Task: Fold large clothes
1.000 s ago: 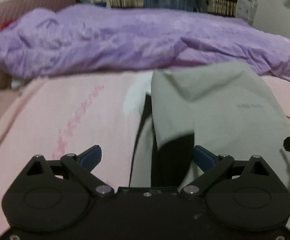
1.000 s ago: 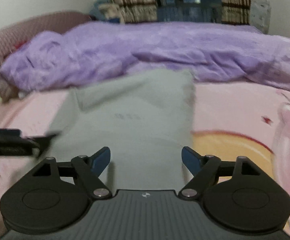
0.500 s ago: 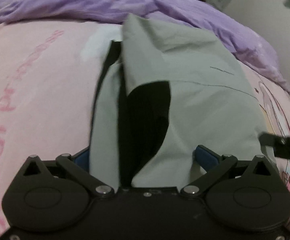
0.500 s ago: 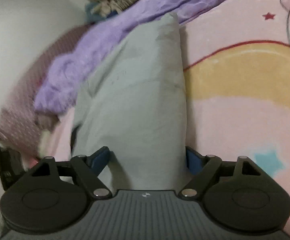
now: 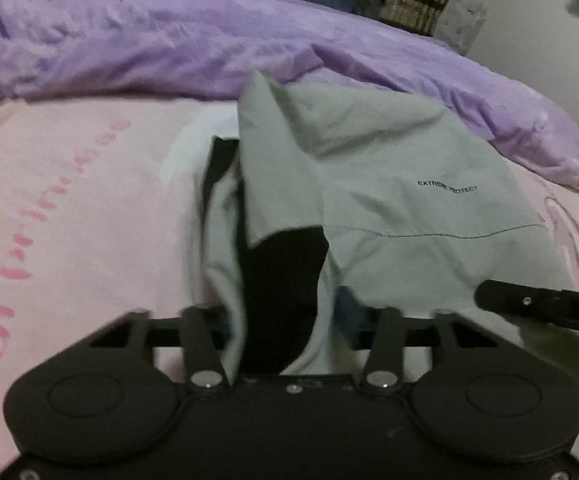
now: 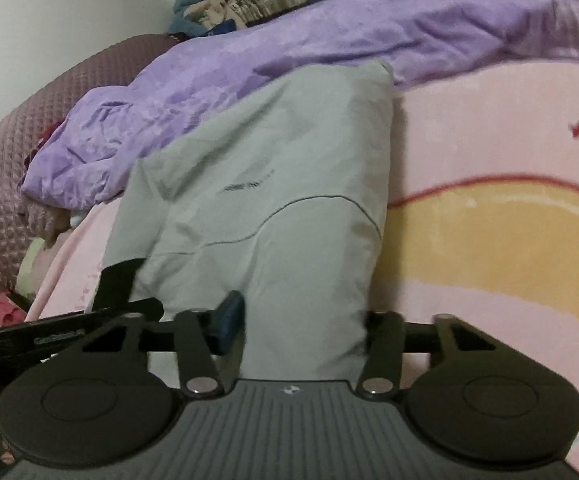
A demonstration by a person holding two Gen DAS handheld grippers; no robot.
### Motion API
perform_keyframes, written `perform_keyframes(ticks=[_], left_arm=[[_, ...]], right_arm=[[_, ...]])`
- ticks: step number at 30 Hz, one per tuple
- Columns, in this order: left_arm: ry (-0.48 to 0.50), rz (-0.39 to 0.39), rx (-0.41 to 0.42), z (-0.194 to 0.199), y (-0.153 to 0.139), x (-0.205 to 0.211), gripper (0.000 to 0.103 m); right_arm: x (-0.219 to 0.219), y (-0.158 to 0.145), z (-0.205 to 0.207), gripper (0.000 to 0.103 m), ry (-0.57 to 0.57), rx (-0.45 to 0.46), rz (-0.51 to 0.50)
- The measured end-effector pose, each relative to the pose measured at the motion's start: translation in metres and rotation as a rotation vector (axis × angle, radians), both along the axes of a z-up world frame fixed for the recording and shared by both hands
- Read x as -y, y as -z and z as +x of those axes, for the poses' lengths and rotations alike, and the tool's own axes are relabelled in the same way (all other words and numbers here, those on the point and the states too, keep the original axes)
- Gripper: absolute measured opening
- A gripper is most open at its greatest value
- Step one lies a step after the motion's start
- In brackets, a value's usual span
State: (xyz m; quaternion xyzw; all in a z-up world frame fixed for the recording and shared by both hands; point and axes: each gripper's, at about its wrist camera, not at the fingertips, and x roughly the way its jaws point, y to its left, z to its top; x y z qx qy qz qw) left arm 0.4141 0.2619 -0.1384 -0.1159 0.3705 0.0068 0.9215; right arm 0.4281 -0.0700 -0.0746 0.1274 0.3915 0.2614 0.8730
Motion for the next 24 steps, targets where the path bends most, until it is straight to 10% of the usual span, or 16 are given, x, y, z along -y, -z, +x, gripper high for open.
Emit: perform_keyframes(ticks=[11,24], left_arm=[[-0.053,-0.121,0.089,-0.011,-0.038,0.017,0.018],[0.140,-0.233,0.192,-0.009,-0.084,0.182,0.012]], right_arm=[[0.016,-0.049,-0.018,0.037,-0.037,0.132,-0.093],[0.191,-0.095,-0.043,0.037,0.125,0.195,-0.109]])
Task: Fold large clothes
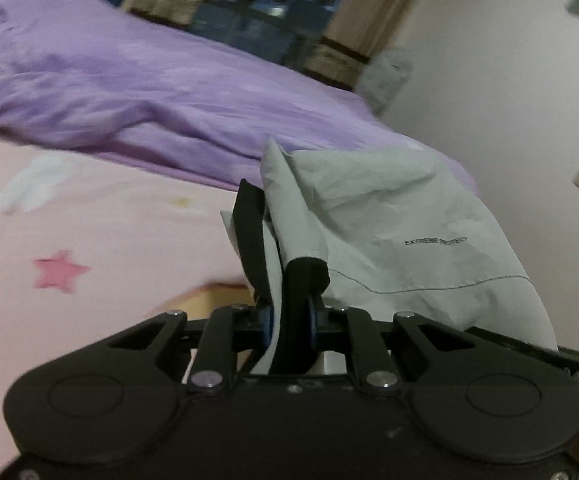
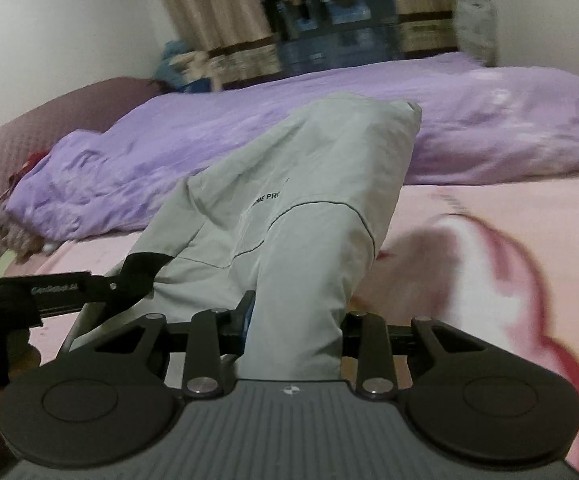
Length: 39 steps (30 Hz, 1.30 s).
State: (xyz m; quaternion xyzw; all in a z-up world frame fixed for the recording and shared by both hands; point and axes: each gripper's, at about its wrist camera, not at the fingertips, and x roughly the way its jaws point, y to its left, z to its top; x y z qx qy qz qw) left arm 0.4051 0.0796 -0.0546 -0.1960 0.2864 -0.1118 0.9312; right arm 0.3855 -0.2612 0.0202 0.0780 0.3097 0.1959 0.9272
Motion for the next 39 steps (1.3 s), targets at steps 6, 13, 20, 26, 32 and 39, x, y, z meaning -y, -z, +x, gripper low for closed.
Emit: perform_keyframes(ticks=[6,13,20,26,32,39], left_arm=[[0.121,-0.004,-0.018,0.010,0.014,0.074,0.011],[0.140,0.115,-0.078,0.031,0.073,0.103,0.028],[-0.080,0.250,0.050,0.018,0.028,0.107,0.078],[-0.062,0.285,0.239,0.028,0.016,0.157,0.103],[-0.016,0.457,0.131,0.053,0.092,0.172,0.102],[0.028,0.441,0.180,-0.003,0.049,0.152,0.103]], right_arm=[[0.078,0.020,-0.006,0.037,0.108,-0.036,0.022],[0.127,0.103,0.018,0.065,0.178,-0.227,0.147],[0.108,0.049,-0.017,0.045,0.584,0.002,-0.093],[0.058,0.048,-0.010,0.036,0.643,0.282,-0.061],[0.055,0.111,0.022,0.030,0.618,0.158,-0.053],[0.053,0.070,-0.043,0.032,0.540,0.133,-0.068]])
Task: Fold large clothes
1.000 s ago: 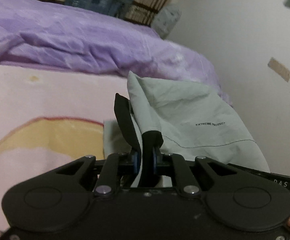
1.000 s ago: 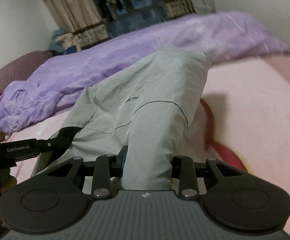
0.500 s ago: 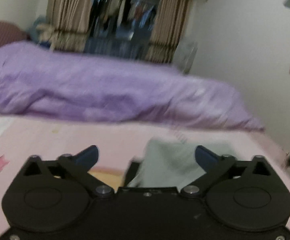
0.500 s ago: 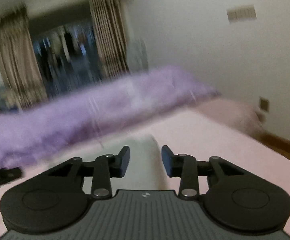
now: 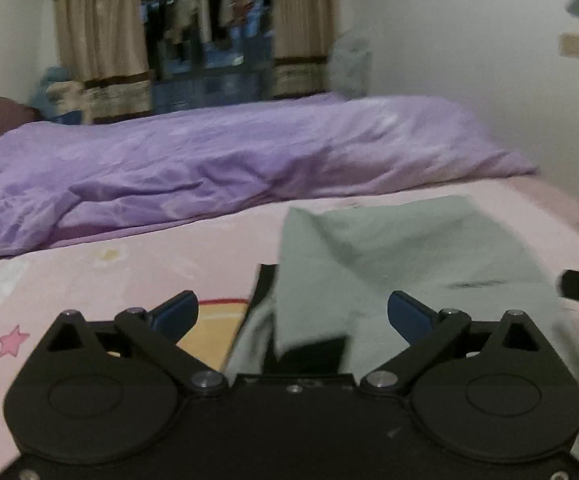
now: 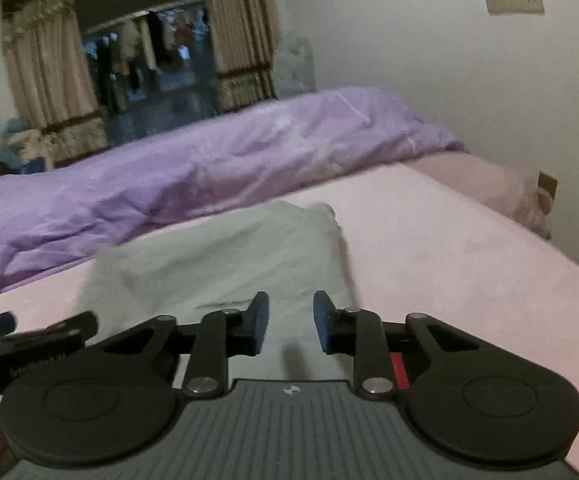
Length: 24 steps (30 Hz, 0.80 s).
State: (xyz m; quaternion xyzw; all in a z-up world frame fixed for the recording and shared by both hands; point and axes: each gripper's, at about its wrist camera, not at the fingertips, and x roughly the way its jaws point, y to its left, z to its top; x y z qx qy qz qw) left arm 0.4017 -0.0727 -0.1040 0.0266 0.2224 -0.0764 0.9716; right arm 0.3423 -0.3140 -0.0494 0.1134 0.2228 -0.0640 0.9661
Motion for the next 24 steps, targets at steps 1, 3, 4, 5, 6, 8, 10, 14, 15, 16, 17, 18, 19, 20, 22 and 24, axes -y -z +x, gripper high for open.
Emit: perform_keyframes(ticks=[1,3,4,5,6,8,10,14,15,16,17,18,19,20,22,24], left_arm=[[0.008,0.006,0.000,-0.012,0.003,-0.002,0.103],[0.020,0.040,-0.041,-0.024,0.021,-0.002,0.102],[0.037,0.069,-0.096,-0.030,0.029,0.002,0.101],[0.048,0.109,-0.189,-0.022,0.047,0.006,0.101],[0.054,0.091,-0.202,-0.021,0.054,0.005,0.101],[0.049,0.058,-0.217,-0.022,0.047,-0.004,0.098],[0.036,0.075,-0.198,-0.033,0.030,-0.008,0.091],[0.074,0.070,-0.101,-0.075,-0.007,-0.020,0.101],[0.082,0.056,-0.095,-0.086,-0.012,-0.023,0.103],[0.097,0.045,-0.098,-0.090,-0.011,-0.024,0.103],[0.112,0.046,-0.120,-0.094,-0.007,-0.023,0.103],[0.119,0.064,-0.153,-0.094,0.002,-0.020,0.103],[0.117,0.084,-0.184,-0.092,0.011,-0.015,0.103],[0.109,0.109,-0.233,-0.089,0.024,-0.012,0.103],[0.097,0.100,-0.289,-0.087,0.036,-0.013,0.103],[0.107,0.061,-0.277,-0.094,0.031,-0.019,0.103]], right_arm=[[-0.005,-0.003,-0.019,0.032,0.002,0.007,0.004],[-0.012,0.005,-0.033,0.030,-0.026,-0.019,0.013],[-0.013,0.019,-0.030,0.029,-0.040,-0.068,0.020],[-0.013,0.036,-0.025,0.029,-0.048,-0.108,0.030],[-0.013,0.052,-0.023,0.029,-0.044,-0.098,0.017],[-0.015,0.051,-0.025,0.029,-0.053,-0.090,-0.009],[-0.014,0.028,-0.032,0.029,-0.050,-0.135,0.011],[-0.021,-0.011,-0.073,0.032,-0.088,-0.064,0.019],[-0.025,-0.017,-0.086,0.034,-0.093,-0.051,0.012],[-0.029,-0.017,-0.088,0.035,-0.098,-0.051,0.012],[-0.031,-0.012,-0.091,0.036,-0.102,-0.066,0.019],[-0.030,0.002,-0.086,0.036,-0.099,-0.108,0.030],[-0.029,0.019,-0.079,0.035,-0.093,-0.165,0.048],[-0.026,0.042,-0.070,0.035,-0.091,-0.209,0.073],[-0.026,0.056,-0.079,0.035,-0.089,-0.134,0.064],[-0.026,0.043,-0.078,0.034,-0.085,-0.176,0.071]])
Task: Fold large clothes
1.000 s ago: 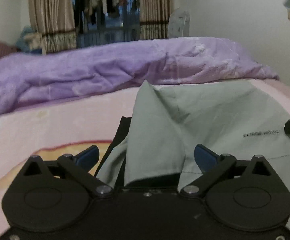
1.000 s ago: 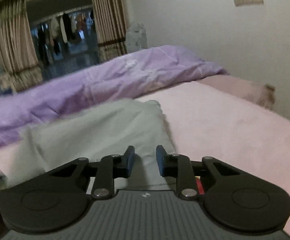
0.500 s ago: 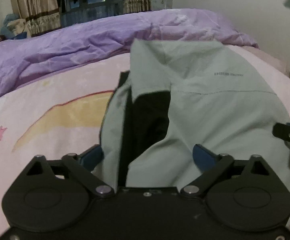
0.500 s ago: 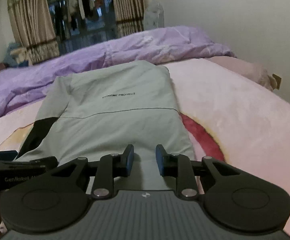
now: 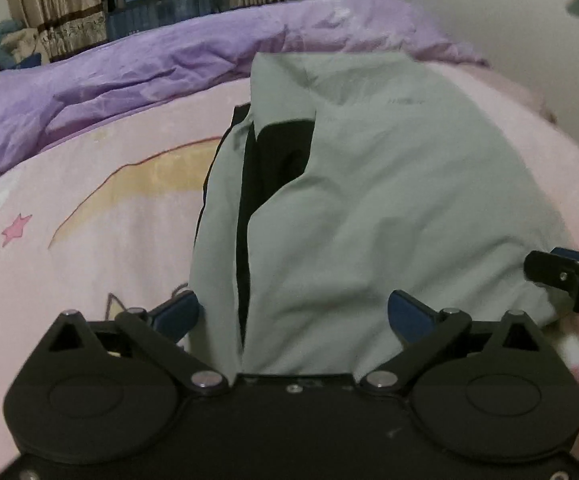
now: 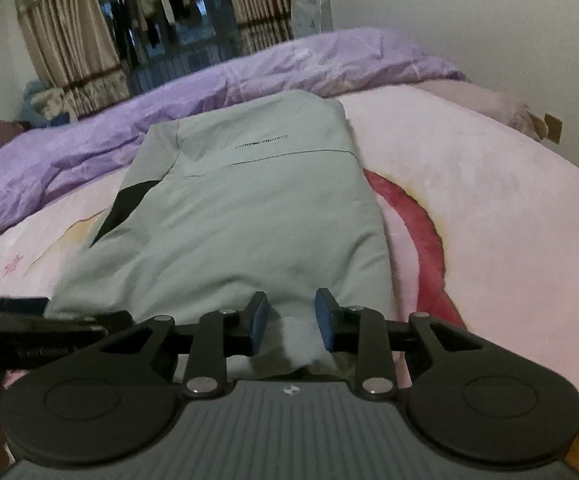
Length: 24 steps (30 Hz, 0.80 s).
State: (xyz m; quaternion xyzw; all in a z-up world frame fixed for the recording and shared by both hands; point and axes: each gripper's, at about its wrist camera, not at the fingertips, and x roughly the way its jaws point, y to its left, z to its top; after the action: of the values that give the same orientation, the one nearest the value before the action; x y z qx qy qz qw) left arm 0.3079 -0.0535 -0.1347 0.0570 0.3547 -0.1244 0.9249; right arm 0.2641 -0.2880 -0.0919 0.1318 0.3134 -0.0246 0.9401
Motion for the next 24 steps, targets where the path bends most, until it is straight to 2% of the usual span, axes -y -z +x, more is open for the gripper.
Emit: perform_keyframes(ticks=[2,3,4,5,6,7,9,10,11,12,15,18,21,24], left_arm=[[0.003,0.000,0.030,-0.007,-0.009,-0.004,0.103],[0.000,-0.004,0.051,-0.012,-0.014,-0.007,0.103],[-0.007,-0.016,0.066,-0.013,-0.014,-0.010,0.103],[-0.018,-0.037,0.072,-0.015,-0.014,-0.015,0.103],[-0.026,-0.052,0.059,-0.016,-0.010,-0.019,0.103],[-0.034,-0.052,0.021,-0.009,0.000,-0.019,0.103],[-0.037,-0.044,-0.087,0.003,0.024,-0.019,0.103],[-0.032,-0.073,-0.102,0.000,0.029,-0.021,0.103],[-0.033,-0.088,-0.083,-0.005,0.029,-0.024,0.103],[-0.029,-0.077,-0.091,-0.006,0.027,-0.024,0.103],[-0.010,-0.031,-0.101,-0.016,0.010,-0.020,0.103],[0.018,0.012,-0.044,-0.028,-0.013,-0.015,0.103],[-0.030,0.038,0.017,-0.044,-0.040,-0.017,0.103],[-0.034,0.021,0.048,-0.058,-0.062,-0.021,0.103]], right_arm=[[0.000,-0.021,-0.004,0.034,0.013,-0.025,-0.001],[-0.003,-0.031,-0.014,0.037,0.016,0.004,-0.015],[-0.005,-0.040,-0.022,0.041,0.020,0.050,-0.028],[-0.007,-0.044,-0.029,0.051,0.030,0.079,-0.034],[-0.007,-0.042,-0.032,0.057,0.039,0.082,-0.036],[-0.005,-0.034,-0.031,0.057,0.041,0.058,-0.036],[0.000,0.001,-0.015,0.056,0.036,-0.062,-0.020],[0.000,0.014,-0.018,0.058,0.021,-0.018,-0.021],[-0.003,0.018,-0.021,0.059,0.016,0.017,-0.044],[-0.008,0.018,-0.021,0.061,0.015,0.019,-0.080],[-0.019,0.005,-0.012,0.076,0.017,-0.033,-0.121],[-0.033,-0.015,-0.010,0.087,0.037,-0.099,-0.170],[-0.045,-0.030,-0.019,0.089,-0.009,-0.135,-0.215],[-0.052,-0.045,-0.032,0.092,-0.005,-0.135,-0.229]])
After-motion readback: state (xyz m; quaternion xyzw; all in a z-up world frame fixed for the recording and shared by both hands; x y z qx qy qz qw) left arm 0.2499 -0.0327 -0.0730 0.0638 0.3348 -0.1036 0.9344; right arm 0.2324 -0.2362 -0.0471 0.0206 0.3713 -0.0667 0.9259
